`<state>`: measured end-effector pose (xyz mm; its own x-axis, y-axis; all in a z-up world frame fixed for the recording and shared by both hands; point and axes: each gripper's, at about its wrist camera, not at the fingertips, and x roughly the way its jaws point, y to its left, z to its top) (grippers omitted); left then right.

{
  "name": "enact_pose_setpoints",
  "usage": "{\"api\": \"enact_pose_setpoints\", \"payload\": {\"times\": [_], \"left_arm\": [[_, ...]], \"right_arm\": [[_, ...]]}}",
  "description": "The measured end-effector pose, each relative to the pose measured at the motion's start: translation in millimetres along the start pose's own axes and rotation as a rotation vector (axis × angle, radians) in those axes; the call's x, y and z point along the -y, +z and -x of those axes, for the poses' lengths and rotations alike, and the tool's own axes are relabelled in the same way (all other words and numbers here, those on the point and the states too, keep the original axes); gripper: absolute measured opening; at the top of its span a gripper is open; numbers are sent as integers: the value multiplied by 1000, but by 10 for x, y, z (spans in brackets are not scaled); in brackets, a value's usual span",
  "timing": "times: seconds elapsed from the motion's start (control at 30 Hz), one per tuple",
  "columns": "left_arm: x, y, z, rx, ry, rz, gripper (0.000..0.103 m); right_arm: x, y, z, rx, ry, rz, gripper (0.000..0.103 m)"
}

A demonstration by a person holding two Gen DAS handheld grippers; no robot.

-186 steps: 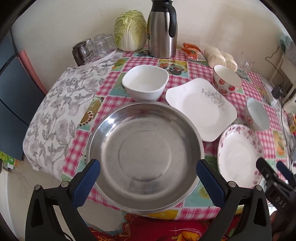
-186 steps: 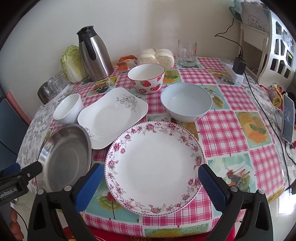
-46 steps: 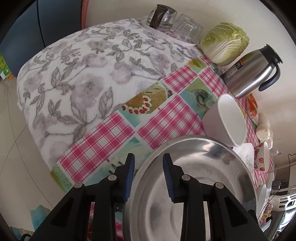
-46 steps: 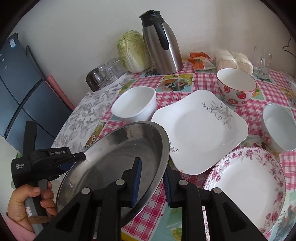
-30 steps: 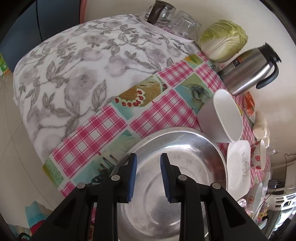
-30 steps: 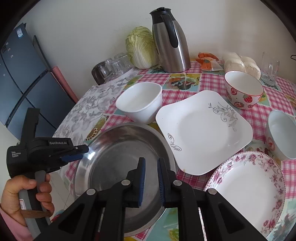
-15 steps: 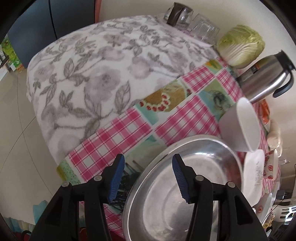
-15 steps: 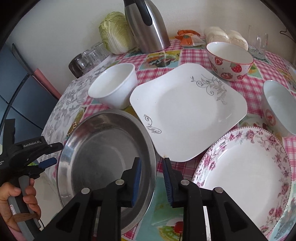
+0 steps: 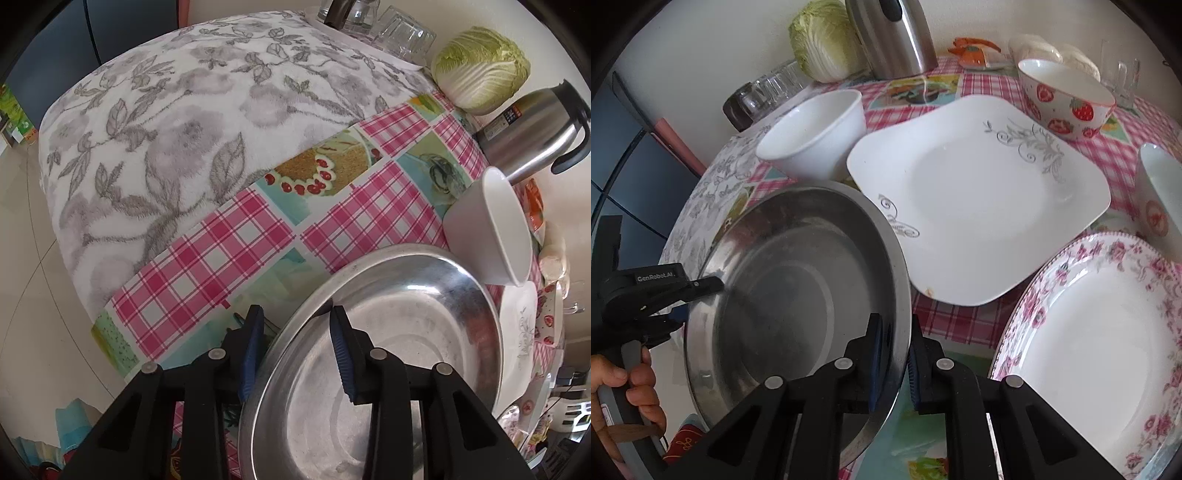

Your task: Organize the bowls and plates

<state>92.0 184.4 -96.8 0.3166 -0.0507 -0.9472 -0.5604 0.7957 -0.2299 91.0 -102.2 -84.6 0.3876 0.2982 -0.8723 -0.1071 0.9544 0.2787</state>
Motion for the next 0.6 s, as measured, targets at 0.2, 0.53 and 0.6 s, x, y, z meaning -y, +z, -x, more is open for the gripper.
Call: {"api": "enact_pose_setpoints", "payload": {"times": [0.2, 0.53, 0.6], "left_arm": [[6, 25, 239, 58, -39, -7, 35], [140, -11, 554, 129, -124, -21, 35], [204, -33, 604, 140, -137, -30, 35]], "right_arm": [[-89, 69, 282, 74, 18, 31, 14], [-174, 161, 733, 187, 18, 80, 15], [-139, 178, 823, 208, 15, 86, 15]]}}
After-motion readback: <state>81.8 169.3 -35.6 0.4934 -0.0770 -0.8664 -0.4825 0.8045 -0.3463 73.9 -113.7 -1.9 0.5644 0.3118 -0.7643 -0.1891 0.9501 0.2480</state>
